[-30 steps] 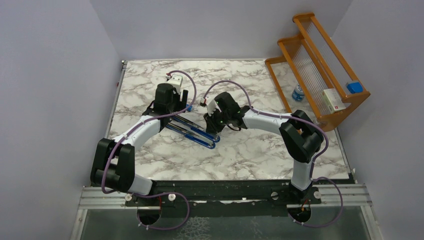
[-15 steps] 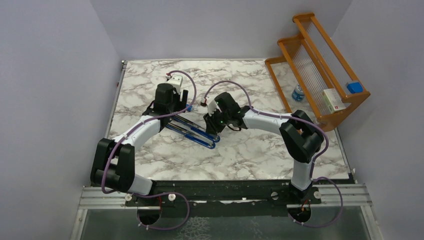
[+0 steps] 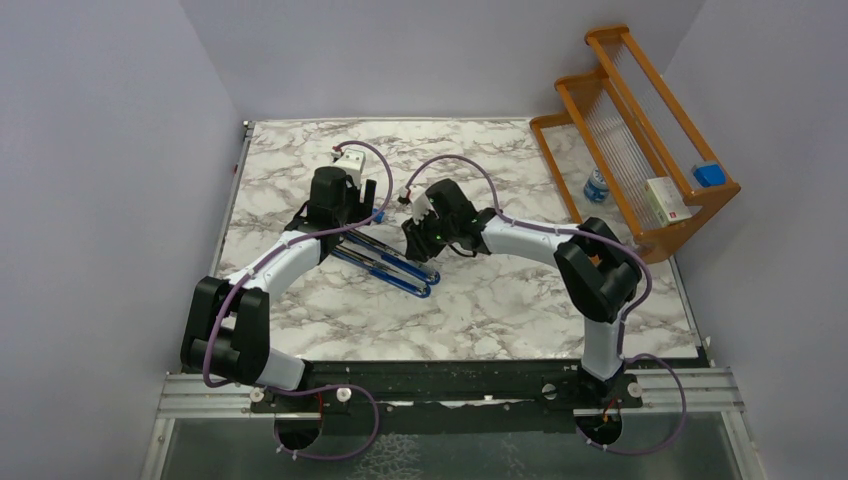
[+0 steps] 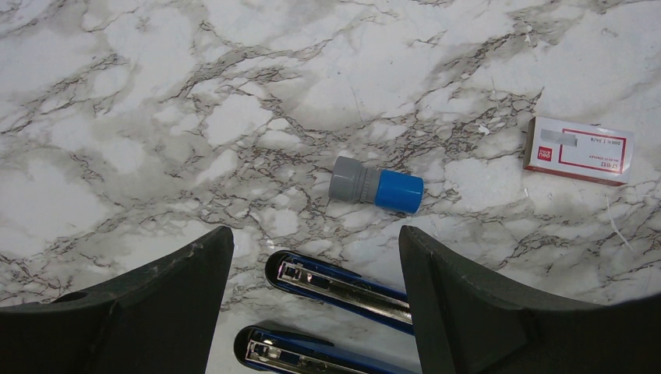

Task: Load the staples into the stapler

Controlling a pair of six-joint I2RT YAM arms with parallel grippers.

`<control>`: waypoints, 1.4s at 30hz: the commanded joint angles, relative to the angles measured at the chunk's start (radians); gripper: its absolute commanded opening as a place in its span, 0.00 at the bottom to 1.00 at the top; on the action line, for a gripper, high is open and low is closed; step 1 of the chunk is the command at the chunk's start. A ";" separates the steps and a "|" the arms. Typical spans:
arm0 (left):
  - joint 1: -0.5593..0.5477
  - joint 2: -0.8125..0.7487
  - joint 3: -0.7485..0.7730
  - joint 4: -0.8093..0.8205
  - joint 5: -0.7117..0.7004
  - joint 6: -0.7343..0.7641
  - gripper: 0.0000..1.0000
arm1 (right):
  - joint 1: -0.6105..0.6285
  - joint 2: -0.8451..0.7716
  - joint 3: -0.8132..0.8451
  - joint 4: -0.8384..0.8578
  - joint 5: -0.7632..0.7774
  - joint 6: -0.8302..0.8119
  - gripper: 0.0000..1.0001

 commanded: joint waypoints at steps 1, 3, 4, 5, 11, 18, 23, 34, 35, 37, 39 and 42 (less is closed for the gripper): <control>0.010 -0.029 -0.013 0.031 0.016 -0.005 0.81 | 0.004 0.031 0.022 0.008 0.010 0.000 0.38; 0.010 -0.029 -0.013 0.030 0.016 -0.005 0.81 | 0.004 0.036 0.025 0.009 0.013 -0.002 0.38; 0.009 -0.030 -0.013 0.031 0.016 -0.005 0.81 | 0.004 0.039 0.025 0.007 0.014 -0.002 0.38; 0.010 -0.029 -0.013 0.030 0.016 -0.005 0.81 | 0.004 0.042 0.026 0.005 0.016 -0.003 0.38; 0.009 -0.030 -0.013 0.031 0.016 -0.004 0.81 | 0.004 0.044 0.015 -0.021 0.030 -0.008 0.38; 0.009 -0.029 -0.012 0.029 0.016 -0.004 0.81 | 0.004 0.017 -0.027 -0.048 0.060 -0.016 0.38; 0.009 -0.029 -0.013 0.029 0.018 -0.005 0.81 | 0.004 -0.015 -0.056 -0.073 0.073 -0.020 0.39; 0.009 -0.030 -0.011 0.029 0.017 -0.007 0.81 | 0.004 -0.066 -0.086 -0.104 0.094 -0.017 0.39; 0.009 -0.031 -0.011 0.030 0.018 -0.007 0.81 | 0.004 -0.071 -0.088 -0.105 0.097 -0.018 0.39; 0.010 -0.033 -0.010 0.027 0.015 -0.006 0.81 | 0.003 -0.090 -0.092 -0.099 0.109 -0.017 0.39; 0.010 -0.034 -0.007 0.026 0.012 -0.008 0.81 | 0.003 -0.123 -0.100 -0.076 0.122 -0.011 0.39; 0.009 -0.038 -0.001 0.023 0.014 -0.011 0.81 | 0.003 -0.185 -0.117 -0.025 0.130 -0.008 0.41</control>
